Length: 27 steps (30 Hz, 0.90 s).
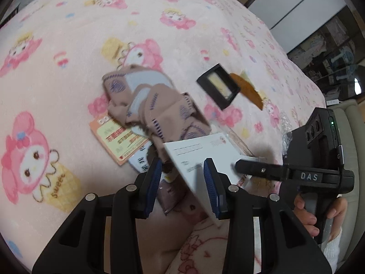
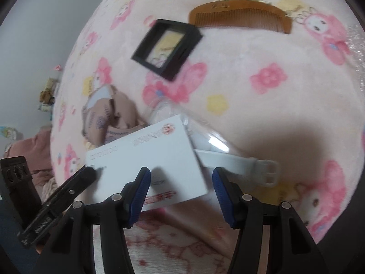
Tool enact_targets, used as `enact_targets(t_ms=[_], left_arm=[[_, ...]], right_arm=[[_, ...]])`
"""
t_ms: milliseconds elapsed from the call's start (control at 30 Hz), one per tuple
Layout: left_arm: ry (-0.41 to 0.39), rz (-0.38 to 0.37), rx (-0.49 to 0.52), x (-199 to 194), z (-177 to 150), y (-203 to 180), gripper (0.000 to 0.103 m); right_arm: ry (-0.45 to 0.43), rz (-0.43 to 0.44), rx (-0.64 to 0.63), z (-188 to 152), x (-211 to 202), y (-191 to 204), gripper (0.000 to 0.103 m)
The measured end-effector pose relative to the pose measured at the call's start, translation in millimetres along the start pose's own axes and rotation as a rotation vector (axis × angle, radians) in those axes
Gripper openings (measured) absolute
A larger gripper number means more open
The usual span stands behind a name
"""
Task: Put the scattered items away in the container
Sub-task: 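Grasp the white envelope with the left gripper and lift it, then carry the envelope with the left gripper and lower it into the black box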
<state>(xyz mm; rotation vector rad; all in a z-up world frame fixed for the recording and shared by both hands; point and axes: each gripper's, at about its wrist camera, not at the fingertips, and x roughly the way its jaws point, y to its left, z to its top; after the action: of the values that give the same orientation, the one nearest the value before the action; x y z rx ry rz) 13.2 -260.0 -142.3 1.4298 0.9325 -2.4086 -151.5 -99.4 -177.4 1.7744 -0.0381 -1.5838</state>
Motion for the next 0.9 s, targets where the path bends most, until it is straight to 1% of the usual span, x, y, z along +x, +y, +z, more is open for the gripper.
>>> enact_targets(t_ms=[67, 100, 167, 233, 267, 300, 333, 400, 467, 533, 633, 767, 833, 900], left_arm=[[-0.006, 0.007, 0.008, -2.6, 0.9, -2.1, 0.039], [-0.008, 0.02, 0.01, -2.8, 1.4, -2.0, 0.039], [-0.005, 0.067, 0.003, -0.7, 2.0, 0.4, 0.04], [0.012, 0.138, 0.006, 5.2, 1.3, 1.5, 0.039], [0.028, 0.141, 0.005, 8.1, 0.3, 1.4, 0.039], [0.036, 0.137, 0.009, 9.2, -0.8, -0.5, 0.044], [0.033, 0.139, 0.027, 8.4, -2.1, -3.9, 0.045], [0.031, 0.144, 0.056, 5.4, -2.6, -9.9, 0.045], [0.021, 0.113, 0.049, -1.0, -1.0, -11.8, 0.045], [0.006, 0.054, 0.041, -10.0, 1.5, -15.5, 0.045], [-0.026, -0.014, 0.063, -26.3, 6.1, -33.0, 0.045], [-0.078, -0.074, 0.142, -47.5, 10.1, -76.7, 0.045], [-0.093, -0.103, 0.197, -53.7, 10.3, -106.3, 0.046], [-0.101, -0.128, 0.243, -56.1, 9.1, -136.4, 0.047]], right_arm=[[0.011, 0.04, -0.029, -4.3, -0.3, 8.1, 0.053], [0.017, 0.027, -0.062, -7.8, 0.4, 14.3, 0.053], [0.037, -0.041, -0.136, -18.4, 6.3, 27.3, 0.053], [0.031, -0.068, -0.138, -18.1, 9.0, 32.7, 0.053], [0.033, -0.074, -0.13, -16.2, 10.3, 33.0, 0.051], [0.029, -0.076, -0.128, -14.4, 10.6, 35.0, 0.045], [0.023, -0.08, -0.134, -14.1, 9.5, 37.8, 0.044], [-0.003, -0.119, -0.165, -15.9, 4.0, 46.1, 0.044], [-0.03, -0.131, -0.184, -19.8, -5.5, 51.9, 0.044], [-0.067, -0.126, -0.181, -29.0, -18.9, 49.9, 0.043], [-0.121, -0.119, -0.17, -35.9, -44.7, 44.5, 0.043], [-0.209, -0.127, -0.161, -53.9, -89.7, 34.9, 0.043], [-0.253, -0.136, -0.142, -70.9, -122.9, 22.5, 0.043], [-0.292, -0.148, -0.124, -83.1, -138.4, 15.0, 0.043]])
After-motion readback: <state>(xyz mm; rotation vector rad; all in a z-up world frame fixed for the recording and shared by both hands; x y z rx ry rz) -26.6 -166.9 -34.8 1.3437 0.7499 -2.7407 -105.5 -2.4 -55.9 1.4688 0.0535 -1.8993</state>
